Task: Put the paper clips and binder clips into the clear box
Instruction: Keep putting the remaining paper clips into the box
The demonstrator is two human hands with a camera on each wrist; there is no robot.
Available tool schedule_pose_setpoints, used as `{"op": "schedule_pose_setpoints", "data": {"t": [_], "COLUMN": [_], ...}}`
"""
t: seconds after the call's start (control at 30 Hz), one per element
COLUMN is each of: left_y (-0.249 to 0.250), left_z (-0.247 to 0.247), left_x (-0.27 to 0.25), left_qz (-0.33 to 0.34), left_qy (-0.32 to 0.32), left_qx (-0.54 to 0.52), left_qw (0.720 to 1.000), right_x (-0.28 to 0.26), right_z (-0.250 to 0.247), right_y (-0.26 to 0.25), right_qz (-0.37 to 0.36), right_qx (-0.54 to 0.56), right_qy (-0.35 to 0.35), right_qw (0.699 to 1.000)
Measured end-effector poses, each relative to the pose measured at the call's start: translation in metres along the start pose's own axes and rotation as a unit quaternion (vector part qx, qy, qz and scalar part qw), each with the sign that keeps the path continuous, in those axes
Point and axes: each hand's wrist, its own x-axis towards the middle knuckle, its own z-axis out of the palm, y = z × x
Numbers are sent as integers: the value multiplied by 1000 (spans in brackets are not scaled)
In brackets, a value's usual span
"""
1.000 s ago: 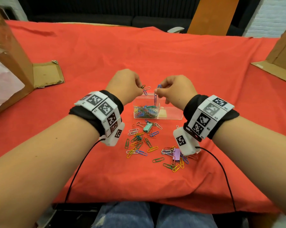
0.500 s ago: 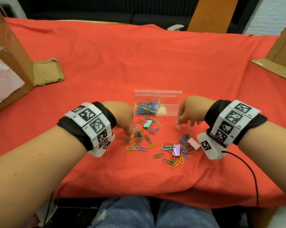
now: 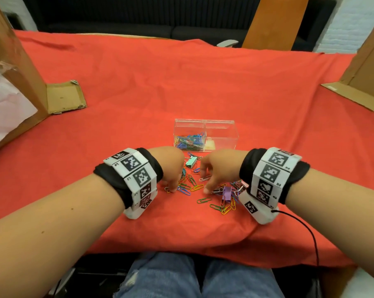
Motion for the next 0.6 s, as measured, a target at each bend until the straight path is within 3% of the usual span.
{"op": "schedule_pose_setpoints", "data": {"t": [0.23,0.4,0.6], "left_y": [-9,-13,-14], "left_z": [6,9,12], "left_x": [5,6,4], "left_qz": [15,29,42], "left_qy": [-6,2,8], "left_qx": [-76,-88,-82], "left_qw": [997,996,996], "right_x": [4,3,-1], "right_z": [6,9,13], "right_y": [-22,-22,-28], "right_qz": [-50,-55,-61], "right_qx": [-66,-34,-97], "right_qy": [9,-1,14], "right_qw": [997,998,993]}}
